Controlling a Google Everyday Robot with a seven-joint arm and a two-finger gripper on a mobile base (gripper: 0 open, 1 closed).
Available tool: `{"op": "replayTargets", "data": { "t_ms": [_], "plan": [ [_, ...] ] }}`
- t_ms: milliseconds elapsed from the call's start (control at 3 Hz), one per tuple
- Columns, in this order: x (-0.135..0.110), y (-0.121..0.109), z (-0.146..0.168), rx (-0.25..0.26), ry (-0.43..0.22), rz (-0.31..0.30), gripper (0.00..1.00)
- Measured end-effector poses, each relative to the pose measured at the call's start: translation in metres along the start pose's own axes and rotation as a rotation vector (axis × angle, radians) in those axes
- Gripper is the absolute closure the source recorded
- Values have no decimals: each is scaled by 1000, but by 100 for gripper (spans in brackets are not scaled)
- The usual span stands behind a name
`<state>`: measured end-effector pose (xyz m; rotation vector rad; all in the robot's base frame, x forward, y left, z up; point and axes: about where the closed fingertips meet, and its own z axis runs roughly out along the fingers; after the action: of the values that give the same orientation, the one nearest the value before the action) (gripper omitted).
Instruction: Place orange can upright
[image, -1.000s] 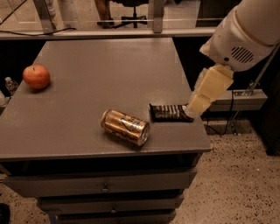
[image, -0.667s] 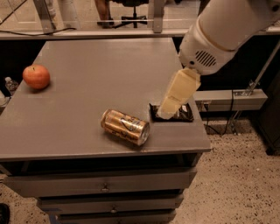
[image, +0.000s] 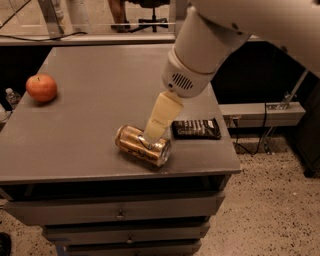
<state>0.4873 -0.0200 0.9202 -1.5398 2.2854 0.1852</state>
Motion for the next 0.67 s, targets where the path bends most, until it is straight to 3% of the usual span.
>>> {"op": "replayTargets", "data": {
  "t_ms": [667],
  "plan": [
    [-24, 30, 40, -70, 39, 53, 0]
  ]
}}
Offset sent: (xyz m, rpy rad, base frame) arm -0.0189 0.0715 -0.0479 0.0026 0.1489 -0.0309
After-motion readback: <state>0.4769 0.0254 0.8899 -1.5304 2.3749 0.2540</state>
